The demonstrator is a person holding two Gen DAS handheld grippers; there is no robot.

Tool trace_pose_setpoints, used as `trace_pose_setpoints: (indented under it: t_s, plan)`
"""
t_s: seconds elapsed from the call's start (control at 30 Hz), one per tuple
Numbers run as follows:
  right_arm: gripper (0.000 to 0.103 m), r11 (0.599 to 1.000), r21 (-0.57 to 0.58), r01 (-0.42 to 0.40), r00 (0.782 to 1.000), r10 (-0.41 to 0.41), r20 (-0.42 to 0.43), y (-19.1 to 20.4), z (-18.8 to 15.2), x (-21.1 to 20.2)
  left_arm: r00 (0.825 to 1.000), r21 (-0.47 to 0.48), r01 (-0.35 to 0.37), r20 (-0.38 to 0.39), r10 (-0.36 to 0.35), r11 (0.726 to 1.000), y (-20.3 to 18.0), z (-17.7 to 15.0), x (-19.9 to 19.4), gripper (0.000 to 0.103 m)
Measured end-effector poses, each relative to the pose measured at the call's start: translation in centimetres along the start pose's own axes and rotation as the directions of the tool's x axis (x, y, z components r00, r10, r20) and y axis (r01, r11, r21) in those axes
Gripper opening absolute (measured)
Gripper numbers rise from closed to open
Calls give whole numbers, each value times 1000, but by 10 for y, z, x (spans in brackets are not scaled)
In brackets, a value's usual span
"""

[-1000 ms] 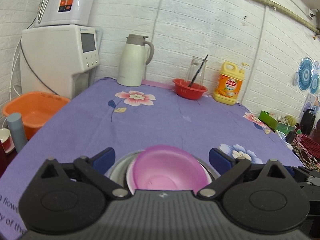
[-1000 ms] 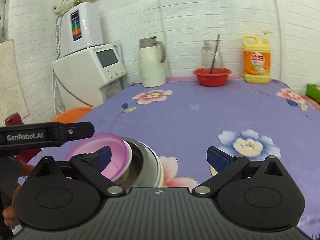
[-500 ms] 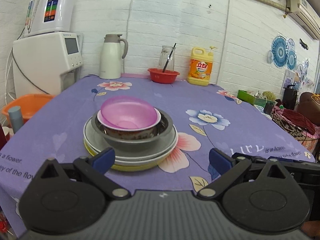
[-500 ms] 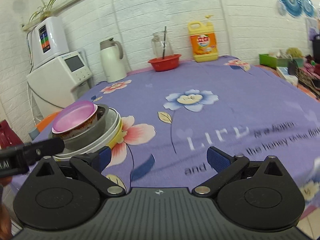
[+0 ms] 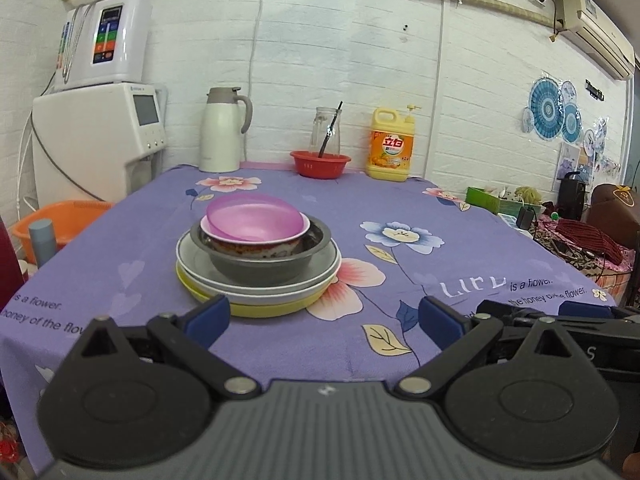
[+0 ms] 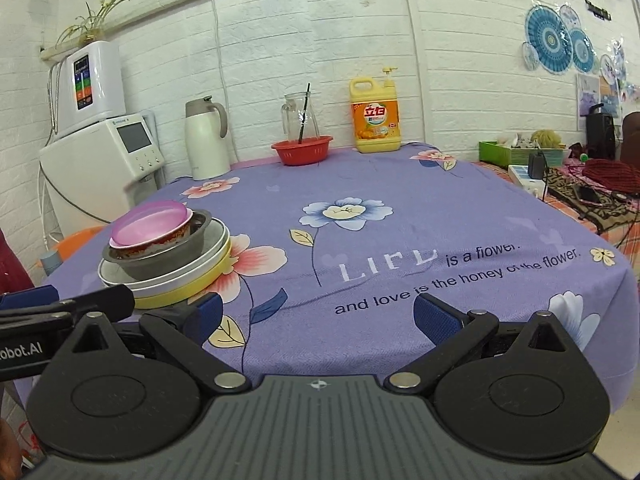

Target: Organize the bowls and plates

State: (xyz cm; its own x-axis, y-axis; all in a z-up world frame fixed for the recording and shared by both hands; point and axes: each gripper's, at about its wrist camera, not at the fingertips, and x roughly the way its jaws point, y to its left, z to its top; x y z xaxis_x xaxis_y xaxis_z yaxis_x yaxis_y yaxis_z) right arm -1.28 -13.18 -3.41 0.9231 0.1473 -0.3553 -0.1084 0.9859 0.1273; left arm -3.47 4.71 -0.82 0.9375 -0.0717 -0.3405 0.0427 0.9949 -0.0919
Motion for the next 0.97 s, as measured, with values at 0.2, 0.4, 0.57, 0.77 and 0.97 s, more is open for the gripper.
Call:
trace_pose_setpoints:
  t_s: [0.2,0.4,0.57,0.77,0.97]
  plan:
    - [103,999,34,0,1000,0,-1,-2,-3,-1,1000,4,-18,2,18,1000,2,-2,-3,99]
    - [103,999,30,-24,999,25,-23,1,-5,0,999,25,-41,15,40,999,-1,-1,-6,99]
    - [103,999,42,-25,999,26,-19,0,-5,-1,999,29,-44,5,44,999,1,-2,-3,99]
    - [103,998,54,-25,999,26,-23,-3,-6,0,999,33,-33,1,33,999,1,-2,-3,99]
    - [103,998,67,-19,1000,20,-12,-5,-5,-2,1000,58,-28,8,28,998,-3,-3,-4,99]
